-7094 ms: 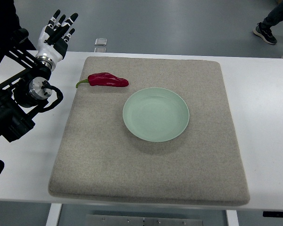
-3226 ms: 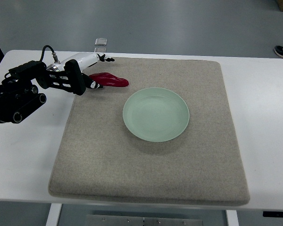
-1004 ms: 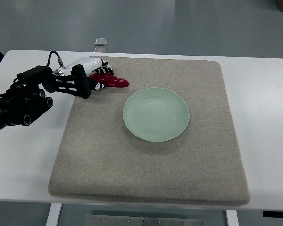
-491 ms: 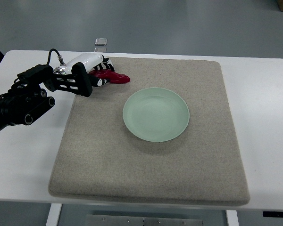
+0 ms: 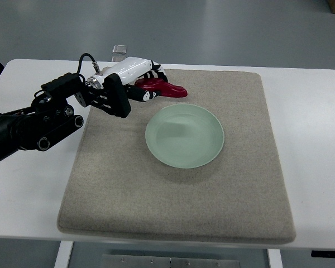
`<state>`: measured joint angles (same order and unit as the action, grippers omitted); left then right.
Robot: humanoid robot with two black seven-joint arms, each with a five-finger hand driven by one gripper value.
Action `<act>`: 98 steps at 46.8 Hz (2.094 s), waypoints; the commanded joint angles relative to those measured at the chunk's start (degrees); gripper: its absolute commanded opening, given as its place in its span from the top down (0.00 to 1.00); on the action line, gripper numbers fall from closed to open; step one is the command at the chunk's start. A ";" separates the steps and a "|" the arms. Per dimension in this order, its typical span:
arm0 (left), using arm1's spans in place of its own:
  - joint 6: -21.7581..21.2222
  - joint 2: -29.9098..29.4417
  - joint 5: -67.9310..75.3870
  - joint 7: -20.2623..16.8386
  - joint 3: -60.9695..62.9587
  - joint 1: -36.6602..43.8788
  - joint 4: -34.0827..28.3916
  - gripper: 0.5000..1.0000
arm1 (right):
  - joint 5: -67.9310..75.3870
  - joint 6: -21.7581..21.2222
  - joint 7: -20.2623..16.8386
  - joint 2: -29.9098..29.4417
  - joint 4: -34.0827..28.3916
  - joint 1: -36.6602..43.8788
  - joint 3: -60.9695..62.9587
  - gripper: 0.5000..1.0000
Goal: Place red pepper on plate with left hand
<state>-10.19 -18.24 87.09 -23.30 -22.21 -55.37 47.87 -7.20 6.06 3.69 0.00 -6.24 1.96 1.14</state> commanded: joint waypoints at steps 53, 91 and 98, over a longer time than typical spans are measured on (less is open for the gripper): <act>0.88 2.77 1.86 -1.75 7.71 1.32 7.94 0.98 | 0.00 0.00 0.00 0.00 0.00 0.06 0.00 0.14; -2.28 2.69 -16.14 -1.66 1.55 2.99 8.03 0.02 | 0.00 0.00 0.00 0.00 0.00 -0.02 0.00 0.14; -5.97 2.69 -32.39 -1.66 1.38 2.90 7.94 0.02 | 0.00 0.00 0.00 0.00 0.00 -0.02 0.00 0.14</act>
<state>-14.39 -15.54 61.95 -24.96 -20.76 -52.38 55.85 -7.20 6.07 3.69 0.00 -6.24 1.97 1.14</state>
